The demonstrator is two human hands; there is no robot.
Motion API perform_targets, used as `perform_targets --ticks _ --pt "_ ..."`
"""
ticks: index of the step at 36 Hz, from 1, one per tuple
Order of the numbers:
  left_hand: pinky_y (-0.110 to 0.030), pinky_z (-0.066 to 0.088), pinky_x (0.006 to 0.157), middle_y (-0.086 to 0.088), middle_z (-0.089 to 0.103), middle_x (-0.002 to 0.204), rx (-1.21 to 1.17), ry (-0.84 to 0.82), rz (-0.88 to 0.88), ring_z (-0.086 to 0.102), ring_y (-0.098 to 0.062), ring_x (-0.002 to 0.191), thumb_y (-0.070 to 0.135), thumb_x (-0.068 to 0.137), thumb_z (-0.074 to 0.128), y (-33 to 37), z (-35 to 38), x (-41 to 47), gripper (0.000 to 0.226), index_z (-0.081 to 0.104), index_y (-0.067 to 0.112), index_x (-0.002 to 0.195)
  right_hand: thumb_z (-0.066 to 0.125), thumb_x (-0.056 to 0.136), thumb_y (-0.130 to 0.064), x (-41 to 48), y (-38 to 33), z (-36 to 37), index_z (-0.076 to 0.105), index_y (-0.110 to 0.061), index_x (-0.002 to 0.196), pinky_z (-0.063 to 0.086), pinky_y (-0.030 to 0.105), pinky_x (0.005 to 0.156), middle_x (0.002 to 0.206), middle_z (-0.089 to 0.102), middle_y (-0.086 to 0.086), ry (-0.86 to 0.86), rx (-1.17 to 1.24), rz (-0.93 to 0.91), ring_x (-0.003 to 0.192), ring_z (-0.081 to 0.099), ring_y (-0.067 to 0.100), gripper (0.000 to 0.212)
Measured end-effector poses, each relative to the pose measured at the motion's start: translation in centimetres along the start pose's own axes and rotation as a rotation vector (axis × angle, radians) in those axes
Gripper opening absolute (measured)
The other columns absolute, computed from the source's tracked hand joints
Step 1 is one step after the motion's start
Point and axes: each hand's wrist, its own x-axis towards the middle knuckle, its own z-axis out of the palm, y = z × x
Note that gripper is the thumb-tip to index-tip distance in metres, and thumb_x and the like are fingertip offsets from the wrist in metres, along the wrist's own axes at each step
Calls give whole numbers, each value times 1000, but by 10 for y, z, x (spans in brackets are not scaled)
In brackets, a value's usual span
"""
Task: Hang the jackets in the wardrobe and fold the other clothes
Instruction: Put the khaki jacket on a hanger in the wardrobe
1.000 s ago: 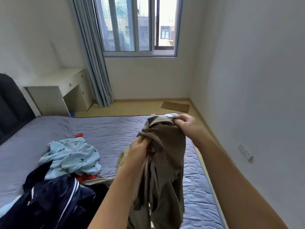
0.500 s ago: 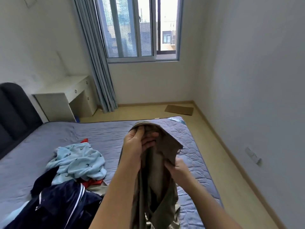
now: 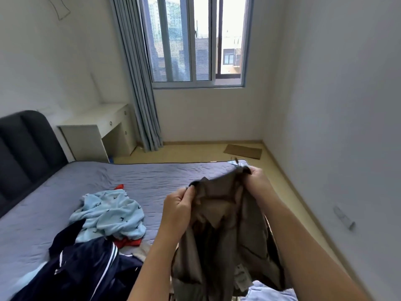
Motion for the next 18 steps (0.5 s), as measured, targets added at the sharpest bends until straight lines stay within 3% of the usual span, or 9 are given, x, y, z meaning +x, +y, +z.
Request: perform_targets --ticks 2,4,6,8,10,12,14,16,18 --pt "-26 35 56 9 51 51 -136 49 -55 45 -7 55 18 97 52 6 5 1 47 52 18 50 54 87 -10 3 2 -1 62 -12 98 45 32 73 97 67 7 60 -283 -62 88 59 24 14" --pt "-31 43 65 -4 61 63 -287 50 -135 53 -19 66 20 98 51 13 8 2 41 63 13 59 57 85 -16 -4 13 3 52 -19 104 42 33 78 98 52 -3 147 -541 -127 90 50 20 20" --pt "-36 50 74 -7 70 73 -351 17 -172 62 -23 74 20 98 50 18 11 2 40 73 15 66 61 84 -22 -17 31 10 46 -21 103 40 35 79 94 43 -7 236 -611 -187 87 42 16 25" --pt "-37 53 78 -7 72 78 -398 -10 -192 65 -22 77 19 98 50 21 14 0 38 76 18 70 61 84 -19 -31 46 16 46 -19 94 39 32 67 80 52 -5 170 -435 -112 77 49 18 18" --pt "-35 54 76 -10 73 80 -432 -17 -221 66 -22 76 19 98 50 23 18 0 34 74 12 75 60 86 -14 -45 60 25 49 -17 88 39 29 62 74 59 2 -10 -190 35 70 54 20 12" --pt "-30 56 69 -10 72 79 -432 -14 -230 67 -20 73 19 98 50 25 20 1 31 72 10 78 55 87 -2 -58 72 33 53 -13 91 41 30 66 79 61 8 -175 -7 83 72 53 19 11" --pt "-27 56 64 -8 72 76 -447 -22 -231 67 -17 70 18 97 50 27 20 1 32 73 11 75 51 83 9 -69 80 38 56 -9 99 46 28 71 86 64 6 -316 93 51 78 59 15 25" --pt "-25 57 63 -6 73 75 -461 -53 -217 68 -15 69 17 97 50 30 21 0 37 76 14 71 53 77 11 -76 87 42 58 -11 104 50 20 74 90 68 -5 -443 127 20 85 64 5 35" --pt "-24 56 63 -3 73 74 -468 -79 -186 68 -13 69 16 97 49 34 20 -1 40 77 19 69 54 74 6 -79 95 49 61 -13 107 52 21 79 96 71 -8 -510 83 13 93 65 4 38"
